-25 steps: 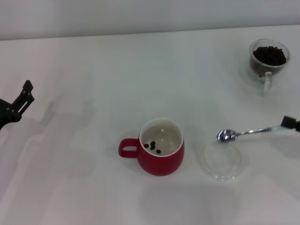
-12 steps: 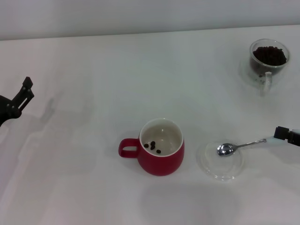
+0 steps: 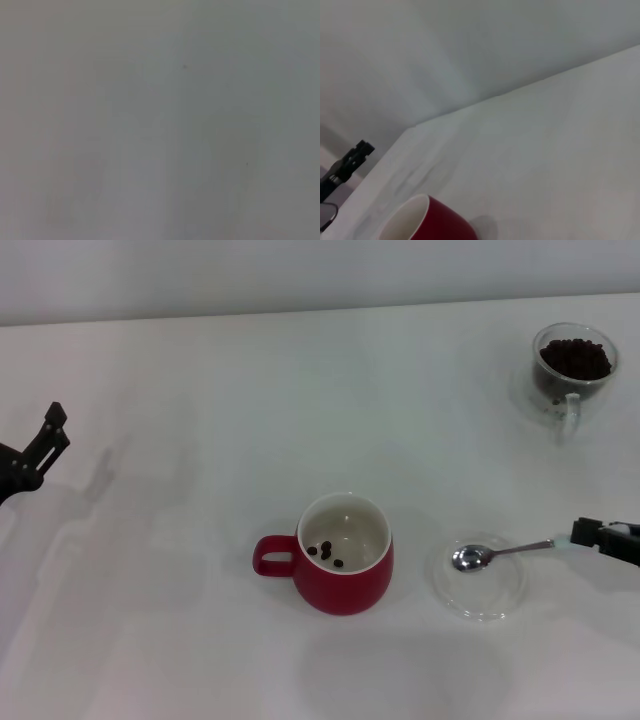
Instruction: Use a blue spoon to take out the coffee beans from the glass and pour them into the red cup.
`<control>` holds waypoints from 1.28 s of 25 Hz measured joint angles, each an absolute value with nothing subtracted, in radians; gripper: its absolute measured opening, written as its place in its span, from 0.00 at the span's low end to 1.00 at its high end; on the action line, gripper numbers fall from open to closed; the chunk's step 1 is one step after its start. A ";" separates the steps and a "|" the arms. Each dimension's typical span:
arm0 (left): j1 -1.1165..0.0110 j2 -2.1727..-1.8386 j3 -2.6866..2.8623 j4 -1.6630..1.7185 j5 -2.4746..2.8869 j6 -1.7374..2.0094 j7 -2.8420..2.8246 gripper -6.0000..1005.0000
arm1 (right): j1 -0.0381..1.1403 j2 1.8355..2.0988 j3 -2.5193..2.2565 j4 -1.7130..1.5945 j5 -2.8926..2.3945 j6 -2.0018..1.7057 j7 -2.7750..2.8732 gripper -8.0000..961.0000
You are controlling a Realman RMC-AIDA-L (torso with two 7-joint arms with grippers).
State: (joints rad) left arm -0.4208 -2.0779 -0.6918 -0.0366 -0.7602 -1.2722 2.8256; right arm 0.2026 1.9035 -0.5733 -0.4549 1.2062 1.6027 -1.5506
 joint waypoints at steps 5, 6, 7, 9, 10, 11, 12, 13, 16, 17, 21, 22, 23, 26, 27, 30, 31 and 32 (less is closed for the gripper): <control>-0.423 -2.079 -0.692 -0.041 -0.762 -1.272 2.826 0.87 | 0.222 1.901 -0.564 -0.455 1.202 1.622 -1.544 0.16; -0.424 -2.079 -0.692 -0.042 -0.765 -1.272 2.826 0.87 | 0.225 1.899 -0.564 -0.455 1.202 1.624 -1.539 0.16; -0.425 -2.079 -0.692 -0.042 -0.768 -1.272 2.826 0.87 | 0.227 1.898 -0.564 -0.455 1.201 1.628 -1.535 0.16; -0.427 -2.079 -0.692 -0.042 -0.773 -1.272 2.826 0.87 | 0.231 1.894 -0.567 -0.455 1.199 1.633 -1.531 0.16; -0.427 -2.079 -0.692 -0.043 -0.775 -1.272 2.826 0.87 | 0.233 1.893 -0.567 -0.454 1.198 1.634 -1.531 0.16; -0.428 -2.079 -0.692 -0.043 -0.777 -1.272 2.826 0.87 | 0.234 1.892 -0.569 -0.454 1.196 1.634 -1.531 0.16; -0.429 -2.079 -0.692 -0.044 -0.780 -1.272 2.826 0.87 | 0.235 1.891 -0.570 -0.454 1.195 1.634 -1.530 0.17; -0.430 -2.079 -0.692 -0.044 -0.782 -1.272 2.826 0.87 | 0.236 1.889 -0.571 -0.454 1.193 1.634 -1.530 0.17; -0.433 -2.079 -0.692 -0.046 -0.784 -1.272 2.826 0.87 | 0.241 1.886 -0.572 -0.453 1.180 1.635 -1.529 0.18; -0.433 -2.079 -0.692 -0.047 -0.784 -1.273 2.826 0.87 | 0.243 1.885 -0.571 -0.452 1.174 1.635 -1.529 0.19; -0.433 -2.079 -0.692 -0.054 -0.784 -1.273 2.826 0.87 | 0.246 1.884 -0.572 -0.454 1.167 1.630 -1.520 0.20; -0.432 -2.079 -0.692 -0.055 -0.784 -1.273 2.826 0.87 | 0.246 1.884 -0.572 -0.454 1.167 1.629 -1.519 0.21; -0.432 -2.079 -0.692 -0.055 -0.784 -1.273 2.826 0.87 | 0.247 1.884 -0.572 -0.455 1.166 1.628 -1.519 0.22; -0.429 -2.080 -0.692 -0.056 -0.784 -1.273 2.826 0.87 | 0.247 1.884 -0.566 -0.455 1.167 1.634 -1.519 0.26; -0.429 -2.080 -0.692 -0.055 -0.784 -1.274 2.826 0.87 | 0.247 1.884 -0.562 -0.455 1.171 1.635 -1.519 0.27; -0.427 -2.080 -0.692 -0.055 -0.784 -1.275 2.826 0.87 | 0.249 1.884 -0.546 -0.455 1.181 1.637 -1.518 0.31; -0.426 -2.080 -0.692 -0.055 -0.784 -1.275 2.826 0.87 | 0.251 1.885 -0.536 -0.455 1.185 1.636 -1.518 0.31; -0.426 -2.080 -0.692 -0.055 -0.784 -1.276 2.826 0.87 | 0.254 1.887 -0.526 -0.455 1.186 1.634 -1.520 0.31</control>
